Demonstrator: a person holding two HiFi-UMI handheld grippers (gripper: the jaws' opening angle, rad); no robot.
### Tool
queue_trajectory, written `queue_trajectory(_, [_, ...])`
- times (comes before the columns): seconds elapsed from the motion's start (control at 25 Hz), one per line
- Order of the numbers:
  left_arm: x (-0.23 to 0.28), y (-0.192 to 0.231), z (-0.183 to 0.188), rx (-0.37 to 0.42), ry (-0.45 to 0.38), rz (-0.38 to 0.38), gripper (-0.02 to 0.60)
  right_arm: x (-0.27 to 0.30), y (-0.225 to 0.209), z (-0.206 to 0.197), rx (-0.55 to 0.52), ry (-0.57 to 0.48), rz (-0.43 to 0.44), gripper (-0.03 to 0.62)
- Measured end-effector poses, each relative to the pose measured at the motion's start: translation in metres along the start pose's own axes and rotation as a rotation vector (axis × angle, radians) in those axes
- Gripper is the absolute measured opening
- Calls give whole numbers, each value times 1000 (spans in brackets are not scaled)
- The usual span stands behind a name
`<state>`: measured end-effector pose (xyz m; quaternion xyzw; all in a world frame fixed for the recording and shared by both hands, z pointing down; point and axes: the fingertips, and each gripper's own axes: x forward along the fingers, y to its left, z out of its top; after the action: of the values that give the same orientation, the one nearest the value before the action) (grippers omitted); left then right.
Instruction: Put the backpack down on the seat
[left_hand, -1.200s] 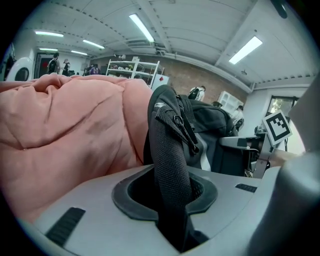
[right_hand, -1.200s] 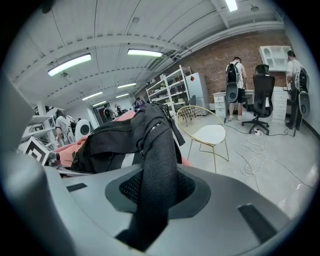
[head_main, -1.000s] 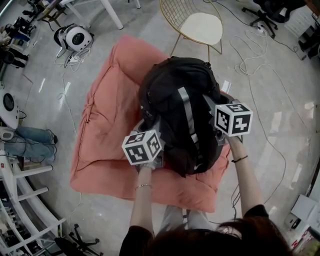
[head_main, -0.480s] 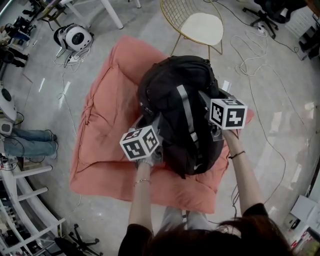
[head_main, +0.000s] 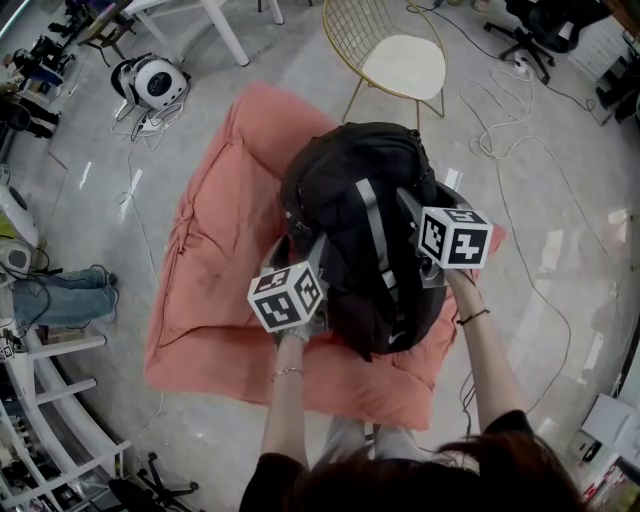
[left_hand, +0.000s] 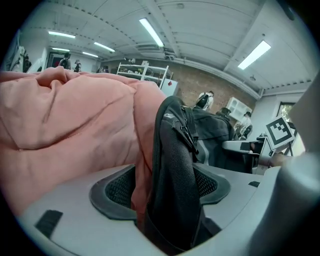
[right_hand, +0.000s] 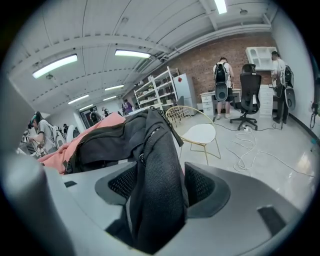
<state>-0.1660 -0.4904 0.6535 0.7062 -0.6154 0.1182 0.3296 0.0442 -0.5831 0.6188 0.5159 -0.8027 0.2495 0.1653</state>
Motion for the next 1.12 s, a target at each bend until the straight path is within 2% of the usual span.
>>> queue_trajectory(0.16, [-16,-3,3,10,-18,16,321,-17,1,5,10,-28,6,249])
queue_trajectory(0.32, [-35,-10,4,57,-26,26,306,-38,-1,4,-29,-36,-40,247])
queue_trajectory(0.48, [-59,-12,7,101,-51,72,231,-59,5,-2,-59,-34,-66,242])
queue_trajectory(0.56, [-71,-18,8,119,-57,76,202,-71,10,-1,-83,-43,-70,149])
queue_trajectory(0.8, [-106,-34,14,144,-77,62,133,-102,36,5,-148,-53,-61,47])
queue_trajectory(1.12, [-154,-53,16,176,-105,31,47,-151,64,15,-124,-129,-7,20])
